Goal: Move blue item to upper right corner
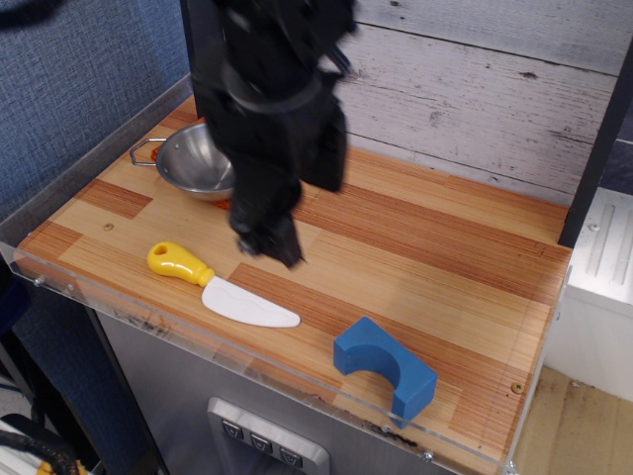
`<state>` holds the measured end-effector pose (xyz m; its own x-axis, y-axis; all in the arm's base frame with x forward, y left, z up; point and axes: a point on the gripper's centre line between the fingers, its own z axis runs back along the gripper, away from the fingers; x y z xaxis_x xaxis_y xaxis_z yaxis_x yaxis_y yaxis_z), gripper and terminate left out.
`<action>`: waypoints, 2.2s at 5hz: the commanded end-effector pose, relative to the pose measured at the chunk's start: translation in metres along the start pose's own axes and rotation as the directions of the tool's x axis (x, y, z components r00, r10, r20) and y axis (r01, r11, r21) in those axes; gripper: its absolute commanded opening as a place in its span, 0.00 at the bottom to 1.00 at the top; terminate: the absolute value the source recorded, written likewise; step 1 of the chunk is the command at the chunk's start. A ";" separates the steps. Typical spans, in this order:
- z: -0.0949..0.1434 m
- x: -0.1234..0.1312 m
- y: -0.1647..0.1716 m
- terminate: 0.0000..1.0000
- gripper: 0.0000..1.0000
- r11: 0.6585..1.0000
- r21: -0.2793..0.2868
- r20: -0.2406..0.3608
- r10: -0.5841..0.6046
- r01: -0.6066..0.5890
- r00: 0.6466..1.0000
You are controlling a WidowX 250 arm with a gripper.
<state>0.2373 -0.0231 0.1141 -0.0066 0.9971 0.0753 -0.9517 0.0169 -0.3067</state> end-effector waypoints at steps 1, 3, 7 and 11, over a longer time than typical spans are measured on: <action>-0.028 -0.037 -0.001 0.00 1.00 0.989 0.030 -0.047 -0.144 0.145 0.989; -0.052 -0.059 0.005 0.00 1.00 0.972 0.058 -0.086 -0.223 0.228 0.971; -0.075 -0.077 0.016 0.00 1.00 0.957 0.102 -0.113 -0.259 0.271 0.959; -0.066 -0.073 0.013 0.00 0.00 0.956 0.095 -0.075 -0.272 0.278 0.959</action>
<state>0.2400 -0.0878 0.0275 0.2787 0.9564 0.0872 -0.9494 0.2881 -0.1248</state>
